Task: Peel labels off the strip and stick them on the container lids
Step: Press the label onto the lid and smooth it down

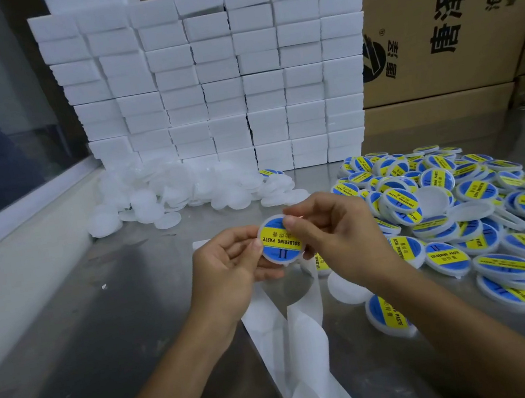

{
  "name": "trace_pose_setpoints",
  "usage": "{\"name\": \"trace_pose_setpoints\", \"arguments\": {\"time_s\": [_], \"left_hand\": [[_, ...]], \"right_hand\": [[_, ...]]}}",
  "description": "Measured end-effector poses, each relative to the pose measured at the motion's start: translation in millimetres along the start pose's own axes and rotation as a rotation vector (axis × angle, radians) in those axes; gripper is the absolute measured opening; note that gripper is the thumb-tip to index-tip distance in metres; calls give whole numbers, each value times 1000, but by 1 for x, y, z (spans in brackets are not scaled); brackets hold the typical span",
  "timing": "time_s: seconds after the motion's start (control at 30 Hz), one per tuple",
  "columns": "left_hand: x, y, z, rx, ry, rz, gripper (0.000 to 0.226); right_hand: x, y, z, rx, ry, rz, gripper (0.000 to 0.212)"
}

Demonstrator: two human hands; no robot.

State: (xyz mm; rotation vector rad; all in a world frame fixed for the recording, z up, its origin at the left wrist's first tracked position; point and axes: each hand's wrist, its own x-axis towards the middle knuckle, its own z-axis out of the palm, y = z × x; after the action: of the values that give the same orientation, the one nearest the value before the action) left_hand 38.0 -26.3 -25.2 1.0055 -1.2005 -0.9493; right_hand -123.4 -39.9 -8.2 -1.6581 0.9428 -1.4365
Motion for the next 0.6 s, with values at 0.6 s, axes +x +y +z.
{"name": "trace_pose_setpoints", "arguments": {"time_s": [0.6], "left_hand": [[-1, -12, 2, 119, -43, -62, 2]], "right_hand": [[17, 15, -68, -825, 326, -38, 35]]}}
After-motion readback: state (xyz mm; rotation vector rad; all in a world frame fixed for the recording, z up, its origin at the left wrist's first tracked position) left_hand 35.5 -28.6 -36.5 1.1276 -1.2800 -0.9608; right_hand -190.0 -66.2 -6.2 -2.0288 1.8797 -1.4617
